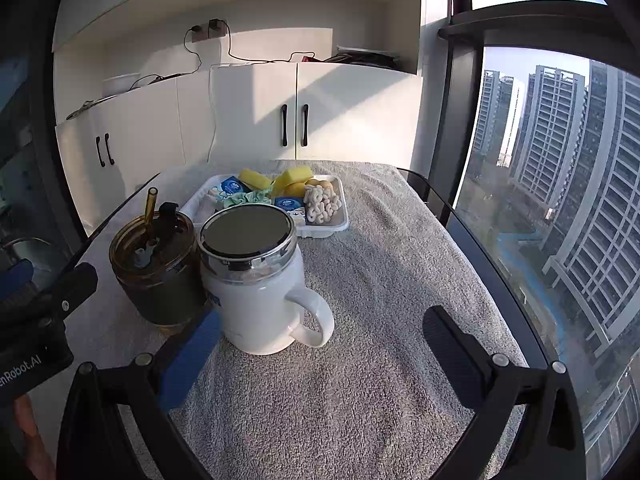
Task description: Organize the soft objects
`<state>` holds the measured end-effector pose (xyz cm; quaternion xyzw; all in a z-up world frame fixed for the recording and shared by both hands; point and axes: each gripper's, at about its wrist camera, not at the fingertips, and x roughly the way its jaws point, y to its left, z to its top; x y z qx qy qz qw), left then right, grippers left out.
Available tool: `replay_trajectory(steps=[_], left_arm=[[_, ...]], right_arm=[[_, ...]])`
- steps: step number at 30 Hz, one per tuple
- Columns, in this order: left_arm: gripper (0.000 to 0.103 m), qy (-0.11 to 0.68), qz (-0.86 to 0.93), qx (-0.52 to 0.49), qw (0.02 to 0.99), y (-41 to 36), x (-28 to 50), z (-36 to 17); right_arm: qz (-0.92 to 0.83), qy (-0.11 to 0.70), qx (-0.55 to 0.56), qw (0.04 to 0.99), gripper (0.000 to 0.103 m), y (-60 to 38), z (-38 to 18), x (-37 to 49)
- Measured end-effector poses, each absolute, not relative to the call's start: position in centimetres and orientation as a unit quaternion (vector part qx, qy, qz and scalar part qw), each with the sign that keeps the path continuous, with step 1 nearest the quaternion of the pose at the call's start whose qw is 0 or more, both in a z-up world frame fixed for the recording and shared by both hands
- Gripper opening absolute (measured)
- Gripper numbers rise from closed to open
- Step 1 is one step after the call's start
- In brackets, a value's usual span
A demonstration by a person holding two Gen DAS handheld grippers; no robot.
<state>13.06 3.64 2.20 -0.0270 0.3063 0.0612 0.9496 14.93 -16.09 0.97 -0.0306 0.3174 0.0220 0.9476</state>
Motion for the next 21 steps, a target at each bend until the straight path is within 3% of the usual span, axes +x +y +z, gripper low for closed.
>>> replay_trajectory(steps=[21], left_arm=[[0.103, 0.308, 0.062, -0.029, 0.949, 3.73, 13.18, 2.14]], right_arm=[[0.022, 0.319, -0.031, 0.947, 0.103, -16.09, 0.9, 14.99]])
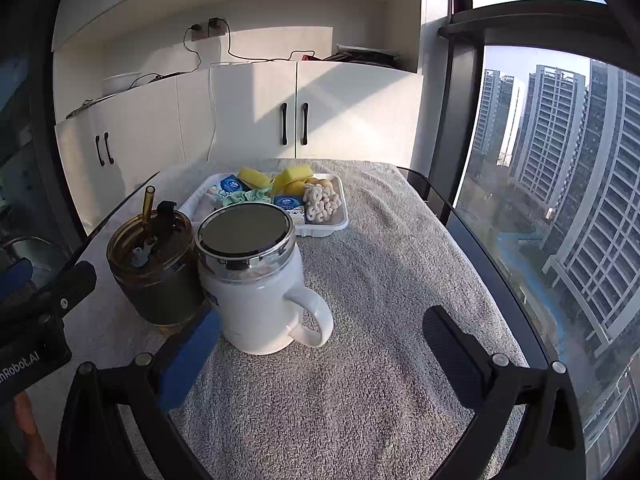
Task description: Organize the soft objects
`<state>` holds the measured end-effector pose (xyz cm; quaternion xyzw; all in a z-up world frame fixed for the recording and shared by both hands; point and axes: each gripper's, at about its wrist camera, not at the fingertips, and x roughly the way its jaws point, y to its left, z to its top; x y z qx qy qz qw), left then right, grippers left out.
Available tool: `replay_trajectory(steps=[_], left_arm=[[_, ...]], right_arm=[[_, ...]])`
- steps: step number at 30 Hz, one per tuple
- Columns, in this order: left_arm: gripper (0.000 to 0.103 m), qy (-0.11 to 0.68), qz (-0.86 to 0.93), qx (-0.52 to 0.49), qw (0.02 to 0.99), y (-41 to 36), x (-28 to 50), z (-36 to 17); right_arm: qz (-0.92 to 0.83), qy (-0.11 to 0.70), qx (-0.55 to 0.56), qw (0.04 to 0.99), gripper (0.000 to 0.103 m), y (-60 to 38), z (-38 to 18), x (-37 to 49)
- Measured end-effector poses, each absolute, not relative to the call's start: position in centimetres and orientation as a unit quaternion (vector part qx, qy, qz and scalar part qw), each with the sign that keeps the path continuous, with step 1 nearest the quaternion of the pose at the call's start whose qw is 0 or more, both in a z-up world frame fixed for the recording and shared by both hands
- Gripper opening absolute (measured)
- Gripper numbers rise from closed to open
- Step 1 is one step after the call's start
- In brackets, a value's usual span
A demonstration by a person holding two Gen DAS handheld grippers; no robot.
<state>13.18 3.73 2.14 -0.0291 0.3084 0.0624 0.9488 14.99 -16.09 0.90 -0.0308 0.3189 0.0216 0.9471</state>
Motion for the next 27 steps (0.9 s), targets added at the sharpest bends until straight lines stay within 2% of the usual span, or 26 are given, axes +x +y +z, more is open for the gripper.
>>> replay_trajectory(steps=[27], left_arm=[[0.103, 0.308, 0.066, -0.025, 0.949, 3.55, 13.42, 1.83]], right_arm=[[0.023, 0.325, -0.033, 0.945, 0.103, -16.27, 0.06, 15.03]])
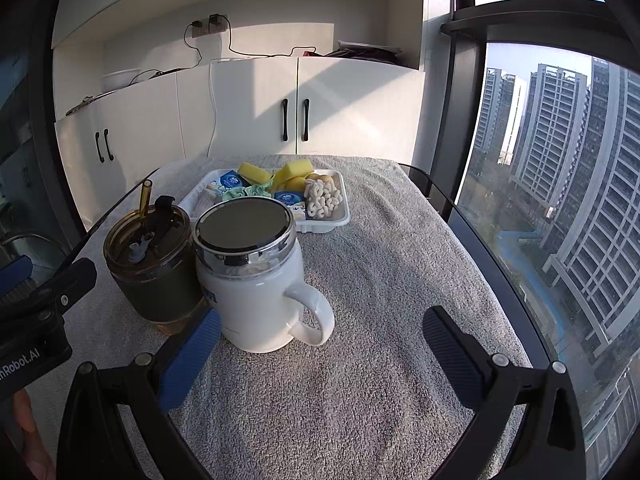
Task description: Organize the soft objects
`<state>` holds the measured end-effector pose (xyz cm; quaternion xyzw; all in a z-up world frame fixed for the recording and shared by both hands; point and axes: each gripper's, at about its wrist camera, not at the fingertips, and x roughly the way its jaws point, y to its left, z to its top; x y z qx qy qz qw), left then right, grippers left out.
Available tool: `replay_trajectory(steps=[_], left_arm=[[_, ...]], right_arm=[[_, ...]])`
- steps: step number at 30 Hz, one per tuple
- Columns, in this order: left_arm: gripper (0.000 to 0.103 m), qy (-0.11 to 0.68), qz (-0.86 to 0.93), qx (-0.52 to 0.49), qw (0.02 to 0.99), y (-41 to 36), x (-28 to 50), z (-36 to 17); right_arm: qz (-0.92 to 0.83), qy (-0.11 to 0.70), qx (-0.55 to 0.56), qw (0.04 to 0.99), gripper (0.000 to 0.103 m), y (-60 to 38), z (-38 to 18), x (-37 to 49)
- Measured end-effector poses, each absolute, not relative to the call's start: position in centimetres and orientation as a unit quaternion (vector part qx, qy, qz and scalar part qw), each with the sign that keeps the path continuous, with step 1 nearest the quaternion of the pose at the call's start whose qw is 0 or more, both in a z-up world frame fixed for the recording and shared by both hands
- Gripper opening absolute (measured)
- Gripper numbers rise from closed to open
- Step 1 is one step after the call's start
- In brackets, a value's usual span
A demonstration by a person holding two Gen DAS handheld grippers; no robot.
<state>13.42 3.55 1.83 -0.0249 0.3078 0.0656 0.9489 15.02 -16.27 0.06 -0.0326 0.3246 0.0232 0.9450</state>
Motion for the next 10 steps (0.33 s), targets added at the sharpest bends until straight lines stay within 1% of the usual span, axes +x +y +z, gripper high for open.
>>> replay_trajectory(steps=[10], left_arm=[[0.103, 0.297, 0.072, -0.023, 0.952, 3.71, 13.34, 2.04]], right_arm=[[0.025, 0.329, -0.035, 0.943, 0.103, -16.12, -0.08, 15.18]])
